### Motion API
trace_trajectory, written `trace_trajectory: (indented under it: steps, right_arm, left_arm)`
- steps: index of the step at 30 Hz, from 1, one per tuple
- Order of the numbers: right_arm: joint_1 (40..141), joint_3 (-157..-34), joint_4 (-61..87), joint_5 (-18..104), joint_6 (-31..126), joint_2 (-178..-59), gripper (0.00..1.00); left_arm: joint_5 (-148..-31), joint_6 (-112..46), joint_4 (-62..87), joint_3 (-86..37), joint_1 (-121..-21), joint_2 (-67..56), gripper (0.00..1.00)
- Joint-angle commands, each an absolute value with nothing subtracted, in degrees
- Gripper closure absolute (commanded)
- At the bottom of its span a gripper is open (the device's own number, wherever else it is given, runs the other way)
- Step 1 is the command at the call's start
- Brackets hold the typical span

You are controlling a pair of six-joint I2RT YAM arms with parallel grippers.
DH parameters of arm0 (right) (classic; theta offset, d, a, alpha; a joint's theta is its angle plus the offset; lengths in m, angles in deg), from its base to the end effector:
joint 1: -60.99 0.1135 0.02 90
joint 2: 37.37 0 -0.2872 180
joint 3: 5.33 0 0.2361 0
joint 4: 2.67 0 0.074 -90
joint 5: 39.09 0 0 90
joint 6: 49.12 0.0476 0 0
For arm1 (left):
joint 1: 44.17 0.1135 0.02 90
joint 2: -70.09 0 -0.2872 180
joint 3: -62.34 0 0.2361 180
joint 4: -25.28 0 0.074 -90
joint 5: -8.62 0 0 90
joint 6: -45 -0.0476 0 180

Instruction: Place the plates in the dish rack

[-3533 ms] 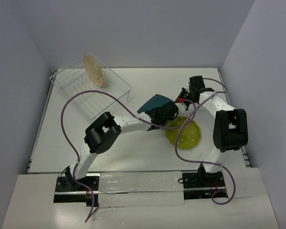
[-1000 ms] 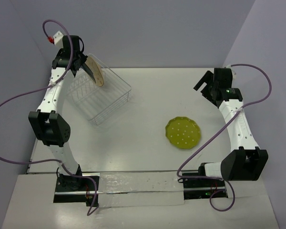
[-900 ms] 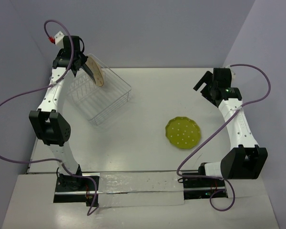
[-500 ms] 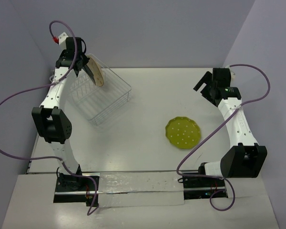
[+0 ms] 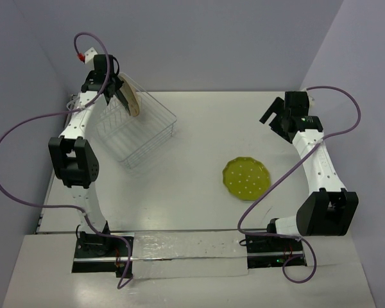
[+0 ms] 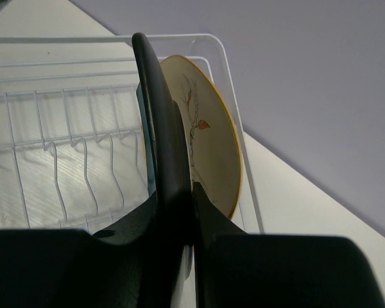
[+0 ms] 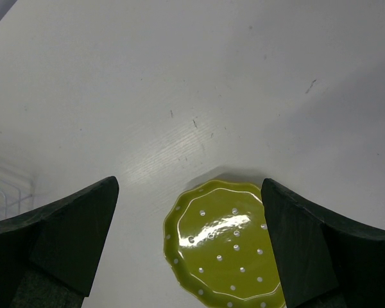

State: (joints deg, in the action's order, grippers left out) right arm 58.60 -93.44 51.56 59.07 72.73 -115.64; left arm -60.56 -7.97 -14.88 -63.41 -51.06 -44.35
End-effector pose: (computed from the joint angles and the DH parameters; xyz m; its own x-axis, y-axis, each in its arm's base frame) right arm 0.2803 -0.0185 0.3503 -0.5184 0.5444 -0.6594 0.4900 0.8211 0.2927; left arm 0.4727 -0.0401 0.3641 -0.2638 -0.5351 -0.8025 -0.4457 0.8055 -0.3906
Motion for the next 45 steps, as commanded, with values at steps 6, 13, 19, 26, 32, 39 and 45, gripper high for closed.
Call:
trace_trajectory:
  steps: [6,13,19,26,32,39,45]
  right_arm:
    - [58.7,-94.1,51.5,60.7,72.0,-116.4,0.00]
    - [58.7,-94.5,51.6,60.4,72.1,-117.2,0.00]
    - [58.7,-94.6,51.7,60.5,71.7,-117.4,0.00]
    - [58.7,-94.4,52.1,60.9,71.4,-117.4,0.00]
    - [58.7,-94.3,52.5,61.4,71.3,-117.2,0.00]
    - [58.7,-93.6,53.0,61.7,70.9,-116.2,0.00]
    - [58.7,-92.2,53.1,62.1,70.7,-114.2,0.00]
  left_arm:
    - [-57.0,-8.3,-8.5,-64.3,-50.3,-43.4,1.00]
    - [-58.4,-7.8,-8.3,-62.8,-50.3,-44.1,1.00]
    - [-58.7,-7.0,-10.7,-64.5,-50.3,-45.9,1.00]
    - [-59.9,-6.1,-12.7,-67.1,-50.1,-48.5,0.97]
    - [-59.1,-5.6,-13.9,-68.3,-50.1,-49.3,0.79]
    - [-59.7,-6.5,-14.1,-68.1,-50.1,-48.5,0.50]
    - [-60.6,-7.1,-14.1,-67.7,-50.1,-47.3,0.42]
